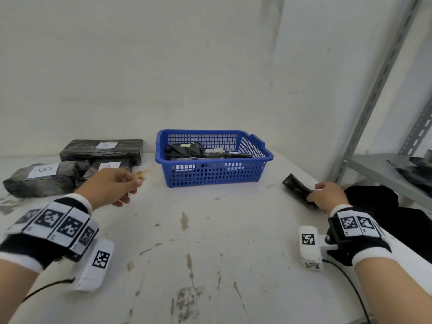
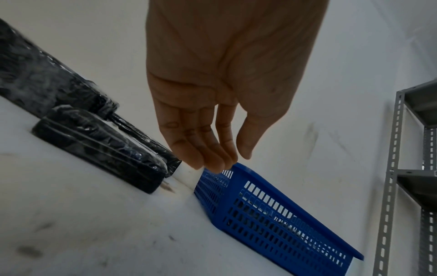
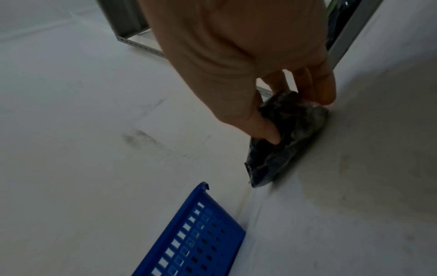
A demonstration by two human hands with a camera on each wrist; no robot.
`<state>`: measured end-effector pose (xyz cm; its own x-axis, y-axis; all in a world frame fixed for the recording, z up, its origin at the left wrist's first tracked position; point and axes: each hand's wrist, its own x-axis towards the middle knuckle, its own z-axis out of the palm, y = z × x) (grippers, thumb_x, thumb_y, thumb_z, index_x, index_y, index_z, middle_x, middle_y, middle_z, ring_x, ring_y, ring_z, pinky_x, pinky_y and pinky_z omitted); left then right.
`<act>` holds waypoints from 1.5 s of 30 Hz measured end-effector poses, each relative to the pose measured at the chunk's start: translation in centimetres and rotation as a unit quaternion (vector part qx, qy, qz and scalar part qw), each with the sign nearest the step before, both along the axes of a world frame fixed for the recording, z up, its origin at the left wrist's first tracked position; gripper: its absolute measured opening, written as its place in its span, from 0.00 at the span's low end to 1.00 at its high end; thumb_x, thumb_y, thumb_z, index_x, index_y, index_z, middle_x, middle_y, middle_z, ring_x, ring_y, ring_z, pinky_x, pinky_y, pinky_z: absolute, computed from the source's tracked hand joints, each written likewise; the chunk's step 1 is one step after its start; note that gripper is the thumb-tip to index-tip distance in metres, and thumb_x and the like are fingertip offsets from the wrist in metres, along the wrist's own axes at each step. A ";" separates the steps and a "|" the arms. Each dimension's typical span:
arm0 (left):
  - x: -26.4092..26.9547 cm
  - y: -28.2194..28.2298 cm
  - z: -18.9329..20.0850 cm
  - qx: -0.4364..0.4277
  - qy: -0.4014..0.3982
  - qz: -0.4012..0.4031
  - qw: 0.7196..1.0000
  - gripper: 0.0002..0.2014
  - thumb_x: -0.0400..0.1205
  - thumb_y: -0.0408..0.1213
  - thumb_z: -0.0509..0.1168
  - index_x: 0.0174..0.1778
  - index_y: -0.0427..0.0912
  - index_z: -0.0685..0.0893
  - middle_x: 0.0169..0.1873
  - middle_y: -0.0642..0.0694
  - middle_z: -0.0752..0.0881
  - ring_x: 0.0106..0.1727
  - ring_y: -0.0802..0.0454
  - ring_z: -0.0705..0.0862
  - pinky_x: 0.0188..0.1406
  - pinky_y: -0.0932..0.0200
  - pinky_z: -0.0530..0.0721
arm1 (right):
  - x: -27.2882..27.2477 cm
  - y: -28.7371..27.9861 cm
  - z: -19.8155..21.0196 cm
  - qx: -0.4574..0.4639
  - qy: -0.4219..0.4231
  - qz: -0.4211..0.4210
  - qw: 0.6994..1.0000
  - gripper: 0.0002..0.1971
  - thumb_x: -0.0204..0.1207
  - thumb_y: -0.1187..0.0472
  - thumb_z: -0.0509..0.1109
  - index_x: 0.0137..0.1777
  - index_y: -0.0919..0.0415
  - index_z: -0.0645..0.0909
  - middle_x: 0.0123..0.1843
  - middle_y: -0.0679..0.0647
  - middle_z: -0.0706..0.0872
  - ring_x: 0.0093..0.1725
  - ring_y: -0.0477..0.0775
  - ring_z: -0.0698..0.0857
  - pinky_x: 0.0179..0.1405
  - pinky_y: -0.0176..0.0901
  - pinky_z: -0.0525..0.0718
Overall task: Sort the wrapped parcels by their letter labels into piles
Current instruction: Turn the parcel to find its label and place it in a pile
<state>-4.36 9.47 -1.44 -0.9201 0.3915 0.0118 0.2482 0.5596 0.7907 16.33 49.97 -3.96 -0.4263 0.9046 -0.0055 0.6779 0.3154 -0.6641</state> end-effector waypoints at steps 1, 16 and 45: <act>0.1 0.1 0.0 0.000 -0.001 -0.001 1.000 0.08 0.82 0.41 0.68 0.44 0.39 0.84 0.40 0.40 0.88 0.36 0.47 0.85 0.36 0.56 0.83 | 0.1 -0.3 0.2 -0.003 0.031 0.006 0.999 0.24 0.75 0.71 0.73 0.71 0.71 0.79 0.62 0.68 0.85 0.64 0.70 0.83 0.65 0.56 0.81; 5.1 1.3 7.2 0.317 -0.042 -0.107 0.942 0.23 0.79 0.54 0.65 0.67 0.49 0.80 0.60 0.40 0.87 0.44 0.42 0.92 0.32 0.59 0.88 | -5.9 -18.8 10.6 0.069 0.289 0.474 0.829 0.31 0.73 0.71 0.78 0.73 0.47 0.79 0.63 0.39 0.84 0.50 0.37 0.89 0.45 0.28 0.84; 5.6 0.8 3.4 0.467 0.053 -0.001 0.883 0.20 0.81 0.34 0.70 0.70 0.44 0.82 0.44 0.44 0.91 0.46 0.56 0.91 0.49 0.58 0.89 | -9.4 -21.7 6.6 -0.211 0.479 0.400 0.753 0.16 0.82 0.66 0.71 0.68 0.55 0.81 0.42 0.54 0.92 0.36 0.52 0.87 0.38 0.40 0.87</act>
<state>1.24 10.32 1.97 -0.8941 0.1663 0.4160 0.3486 -0.3249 0.8791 6.92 28.27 2.64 -0.8249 0.3598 0.4361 -0.4698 -0.0071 -0.8828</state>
